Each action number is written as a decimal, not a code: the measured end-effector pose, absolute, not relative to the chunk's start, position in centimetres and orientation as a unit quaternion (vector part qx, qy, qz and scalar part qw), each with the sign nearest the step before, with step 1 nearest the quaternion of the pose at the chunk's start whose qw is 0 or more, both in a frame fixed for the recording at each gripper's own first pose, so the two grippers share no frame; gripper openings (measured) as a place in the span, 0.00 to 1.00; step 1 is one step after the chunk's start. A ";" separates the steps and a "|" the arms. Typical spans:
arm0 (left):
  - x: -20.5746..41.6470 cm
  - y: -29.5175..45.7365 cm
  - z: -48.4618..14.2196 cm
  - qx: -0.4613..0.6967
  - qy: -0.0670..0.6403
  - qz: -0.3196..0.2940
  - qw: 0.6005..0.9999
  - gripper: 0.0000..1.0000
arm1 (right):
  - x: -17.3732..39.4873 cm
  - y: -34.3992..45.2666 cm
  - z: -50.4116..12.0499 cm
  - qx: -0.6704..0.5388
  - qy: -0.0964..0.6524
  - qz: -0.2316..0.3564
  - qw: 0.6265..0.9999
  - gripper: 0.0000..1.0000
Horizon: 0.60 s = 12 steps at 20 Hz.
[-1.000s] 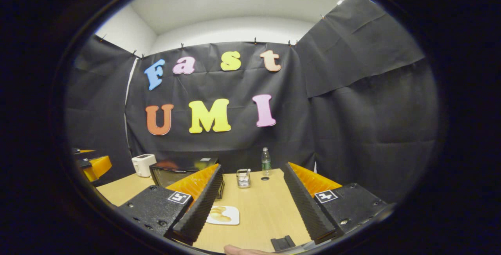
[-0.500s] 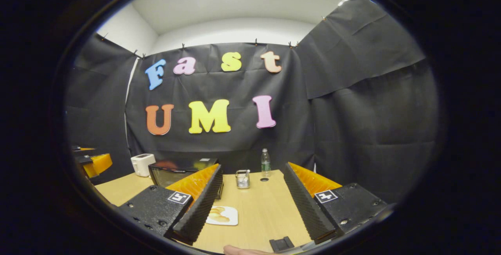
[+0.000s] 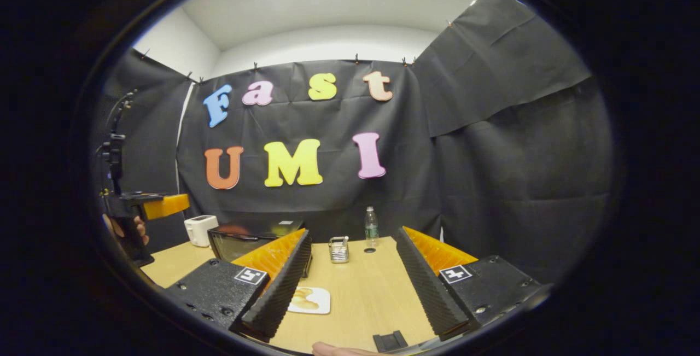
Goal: Open the electric oven with the left hand, put the food in, and close the electric oven.
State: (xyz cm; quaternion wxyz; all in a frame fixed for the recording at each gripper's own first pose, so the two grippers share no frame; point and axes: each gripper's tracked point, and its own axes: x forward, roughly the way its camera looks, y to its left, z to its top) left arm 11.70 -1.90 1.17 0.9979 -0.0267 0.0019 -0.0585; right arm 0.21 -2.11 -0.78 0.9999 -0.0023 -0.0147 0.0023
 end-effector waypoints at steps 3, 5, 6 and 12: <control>15.2 -2.1 0.4 -0.024 0.019 -0.051 0.998 0.95 | -0.6 -2.2 0.1 0.001 -0.031 0.016 0.999 0.96; 18.0 -3.0 0.3 -0.013 0.019 -0.051 0.998 0.95 | -0.6 -2.2 0.4 0.012 -0.041 0.031 0.999 0.96; 19.6 -3.0 0.2 -0.008 0.013 -0.045 0.999 0.94 | -0.5 -2.6 -0.1 0.016 -0.037 0.034 0.999 0.99; 27.9 -3.6 -4.6 0.001 0.060 -0.030 0.998 0.96 | -0.3 -4.6 -0.7 0.010 -0.035 0.035 0.999 0.99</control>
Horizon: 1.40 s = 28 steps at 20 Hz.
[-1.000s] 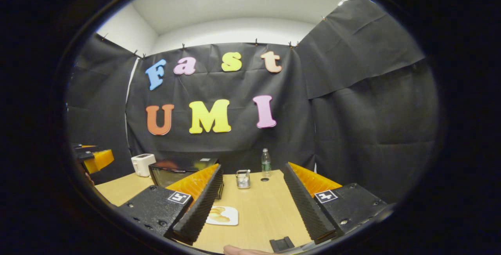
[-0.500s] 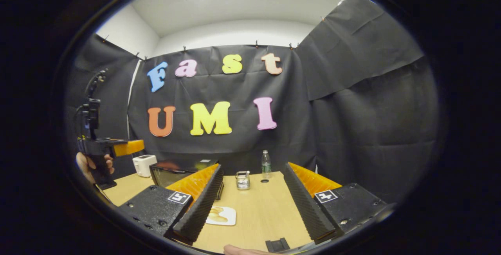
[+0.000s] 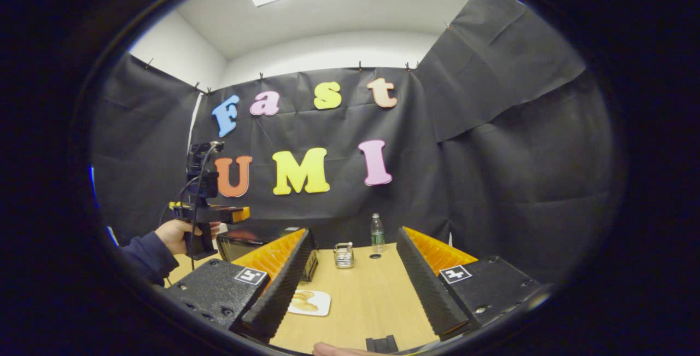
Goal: Open the electric oven with the left hand, put the food in, and close the electric oven.
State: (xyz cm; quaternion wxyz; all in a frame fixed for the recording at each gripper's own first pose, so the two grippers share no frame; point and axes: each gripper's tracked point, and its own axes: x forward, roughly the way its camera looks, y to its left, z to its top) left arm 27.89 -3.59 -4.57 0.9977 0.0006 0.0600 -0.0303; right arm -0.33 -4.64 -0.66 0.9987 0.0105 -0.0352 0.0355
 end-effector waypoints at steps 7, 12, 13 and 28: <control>32.1 -2.0 -12.8 0.057 0.161 0.005 0.985 0.97 | -0.7 -5.0 -1.0 0.019 -0.039 0.054 0.998 0.96; 31.7 -2.1 -15.0 -0.012 0.191 -0.005 0.982 0.97 | -0.1 -5.8 -1.9 0.026 -0.036 0.054 0.998 0.99; 31.5 -2.3 -14.9 -0.031 0.181 -0.008 0.983 0.99 | 0.0 -5.9 -2.0 0.025 -0.033 0.054 0.998 0.96; 23.5 -2.0 -21.6 -0.022 0.266 -0.031 0.963 0.98 | -0.5 -4.8 -2.3 0.018 -0.029 0.059 0.998 0.96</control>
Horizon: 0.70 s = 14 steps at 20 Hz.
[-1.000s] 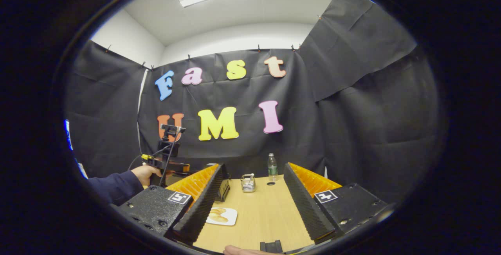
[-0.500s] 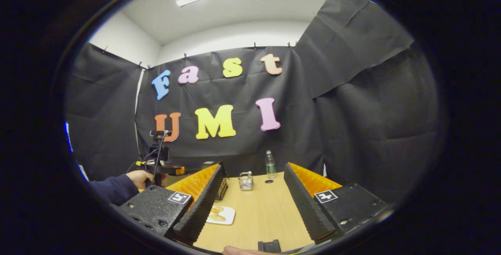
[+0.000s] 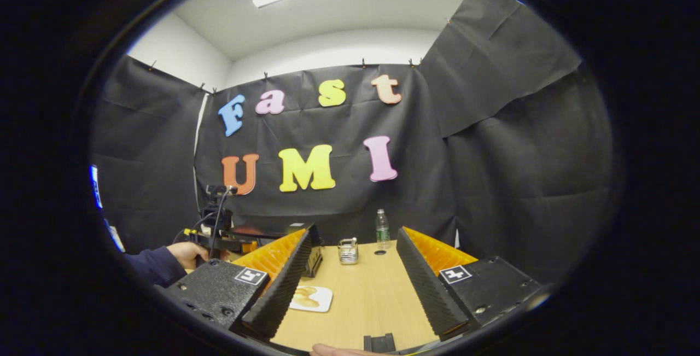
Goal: Open the electric oven with the left hand, put the food in, and close the electric oven.
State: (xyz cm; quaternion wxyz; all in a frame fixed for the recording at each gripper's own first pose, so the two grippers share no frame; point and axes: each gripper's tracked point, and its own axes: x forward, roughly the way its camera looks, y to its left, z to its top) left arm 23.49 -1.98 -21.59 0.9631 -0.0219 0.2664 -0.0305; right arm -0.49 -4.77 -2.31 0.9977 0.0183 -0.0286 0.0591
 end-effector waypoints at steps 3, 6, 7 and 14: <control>21.8 -1.3 -26.9 -0.018 0.294 -0.016 0.956 0.95 | -0.1 -4.2 -3.0 0.018 -0.019 0.068 0.997 0.99; 20.9 -1.3 -27.4 -0.024 0.271 -0.020 0.962 0.95 | 0.2 -4.0 -3.4 0.018 -0.014 0.071 0.997 0.99; 20.7 -1.2 -27.7 -0.031 0.275 -0.021 0.961 0.95 | 0.4 -4.0 -3.6 0.018 -0.011 0.070 0.997 0.99; 18.7 -1.4 -29.4 -0.017 0.316 -0.028 0.948 0.98 | 0.5 -3.2 -4.0 0.014 -0.002 0.076 0.997 0.96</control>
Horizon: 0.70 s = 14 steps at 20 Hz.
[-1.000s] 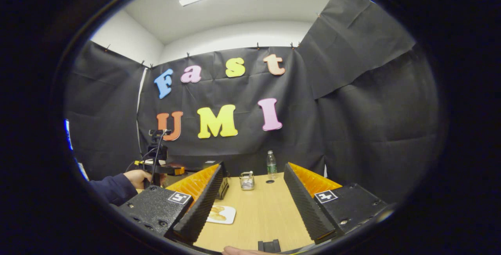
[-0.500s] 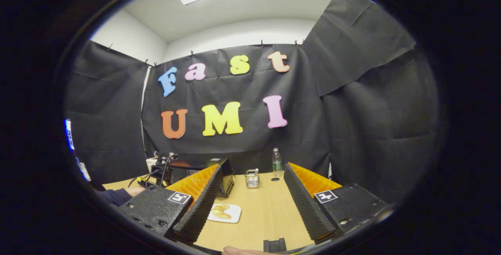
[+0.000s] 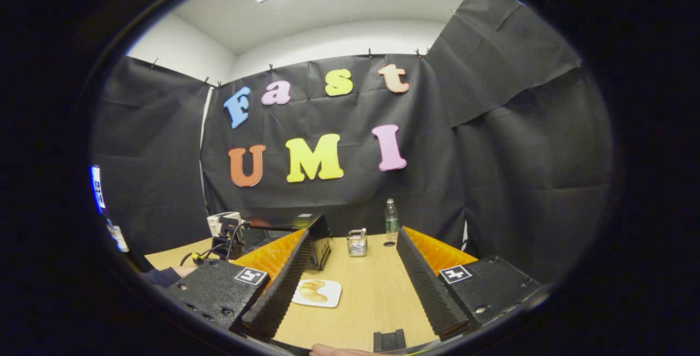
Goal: Open the electric oven with the left hand, put the food in, and close the electric oven.
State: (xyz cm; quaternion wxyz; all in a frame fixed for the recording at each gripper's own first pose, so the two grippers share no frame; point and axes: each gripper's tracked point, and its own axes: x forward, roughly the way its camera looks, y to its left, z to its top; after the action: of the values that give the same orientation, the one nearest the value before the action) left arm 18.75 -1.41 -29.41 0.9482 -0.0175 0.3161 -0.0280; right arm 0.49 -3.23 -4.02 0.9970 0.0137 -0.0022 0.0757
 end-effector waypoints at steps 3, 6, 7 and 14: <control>18.5 -1.5 -29.8 -0.020 0.311 -0.028 0.950 0.98 | 0.5 -3.1 -4.2 0.014 0.001 0.077 0.997 0.99; 18.3 -1.4 -29.6 -0.019 0.293 -0.029 0.955 0.98 | 0.6 -3.2 -4.3 0.013 0.003 0.076 0.997 0.99; 18.1 -1.4 -29.4 -0.018 0.285 -0.029 0.958 0.97 | 0.7 -3.2 -4.4 0.013 0.004 0.076 0.997 0.99; 14.0 0.2 -23.1 -0.047 0.203 -0.024 0.978 0.87 | 2.0 -2.0 -6.4 0.015 0.023 0.085 0.996 0.96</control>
State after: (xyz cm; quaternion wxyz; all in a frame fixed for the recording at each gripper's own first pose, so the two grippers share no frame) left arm 13.99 0.20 -23.12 0.9779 -0.0470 0.2025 -0.0240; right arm 2.00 -1.98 -6.36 0.9960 0.0146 0.0228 0.0847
